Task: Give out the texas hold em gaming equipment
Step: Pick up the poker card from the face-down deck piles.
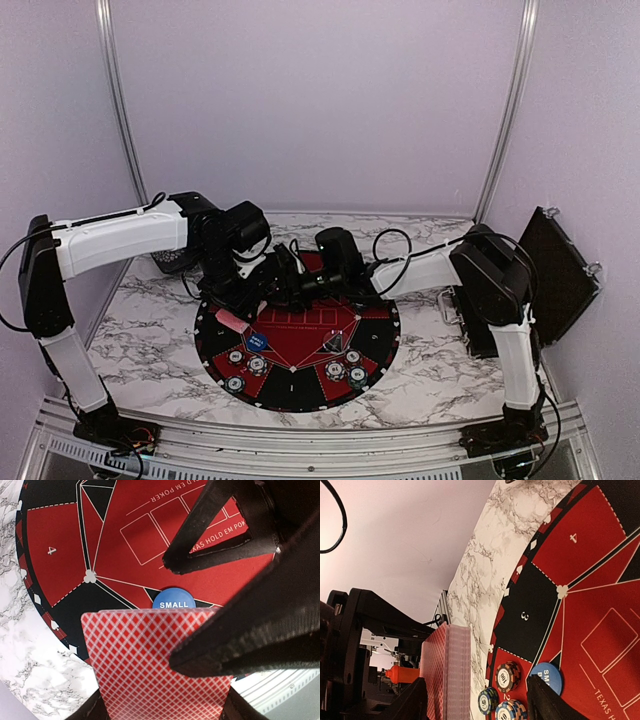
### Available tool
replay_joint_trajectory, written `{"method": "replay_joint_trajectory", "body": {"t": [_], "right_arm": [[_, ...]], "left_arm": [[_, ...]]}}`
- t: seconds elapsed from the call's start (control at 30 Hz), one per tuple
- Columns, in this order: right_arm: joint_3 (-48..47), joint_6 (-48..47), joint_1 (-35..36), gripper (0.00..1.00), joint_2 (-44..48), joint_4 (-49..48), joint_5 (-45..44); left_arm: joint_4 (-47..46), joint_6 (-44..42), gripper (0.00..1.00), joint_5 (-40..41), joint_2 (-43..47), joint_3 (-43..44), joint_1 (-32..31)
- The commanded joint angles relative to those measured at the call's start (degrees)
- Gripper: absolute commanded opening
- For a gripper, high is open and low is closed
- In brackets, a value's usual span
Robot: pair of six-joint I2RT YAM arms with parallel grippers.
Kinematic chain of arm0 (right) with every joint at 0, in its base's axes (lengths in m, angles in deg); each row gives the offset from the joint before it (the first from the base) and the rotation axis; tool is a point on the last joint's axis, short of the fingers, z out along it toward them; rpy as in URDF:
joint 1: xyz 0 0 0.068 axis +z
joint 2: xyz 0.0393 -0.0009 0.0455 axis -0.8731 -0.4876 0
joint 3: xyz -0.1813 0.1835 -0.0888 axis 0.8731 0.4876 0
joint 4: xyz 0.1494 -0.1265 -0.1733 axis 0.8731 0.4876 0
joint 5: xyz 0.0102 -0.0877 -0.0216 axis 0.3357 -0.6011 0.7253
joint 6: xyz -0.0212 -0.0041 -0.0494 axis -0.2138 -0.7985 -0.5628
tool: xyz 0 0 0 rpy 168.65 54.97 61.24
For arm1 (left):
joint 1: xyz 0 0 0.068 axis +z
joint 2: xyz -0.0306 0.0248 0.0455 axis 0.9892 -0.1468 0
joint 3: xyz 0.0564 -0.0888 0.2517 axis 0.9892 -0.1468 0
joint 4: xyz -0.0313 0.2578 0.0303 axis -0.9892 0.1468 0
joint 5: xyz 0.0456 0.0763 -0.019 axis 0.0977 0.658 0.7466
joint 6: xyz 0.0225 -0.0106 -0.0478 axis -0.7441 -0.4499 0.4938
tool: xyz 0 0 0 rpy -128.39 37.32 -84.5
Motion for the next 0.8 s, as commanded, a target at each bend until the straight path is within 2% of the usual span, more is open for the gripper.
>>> {"method": "replay_joint_trajectory", "body": {"t": [0.0, 0.23, 0.77], "right_arm": [[-1.7, 1.1, 1.3, 0.67, 0.8, -2.9, 1.6], [-2.6, 2.2, 1.8, 0.67, -1.1, -3.8, 2.1], [-2.8, 1.0, 1.2, 0.56, -2.2, -1.3, 0.0]], "left_arm": [[1.1, -0.6, 0.53, 0.2, 2.1, 1.3, -0.3], [1.0, -0.7, 0.53, 0.2, 2.4, 1.0, -0.3], [0.7, -0.5, 0.53, 0.0, 4.1, 0.6, -0.3]]}}
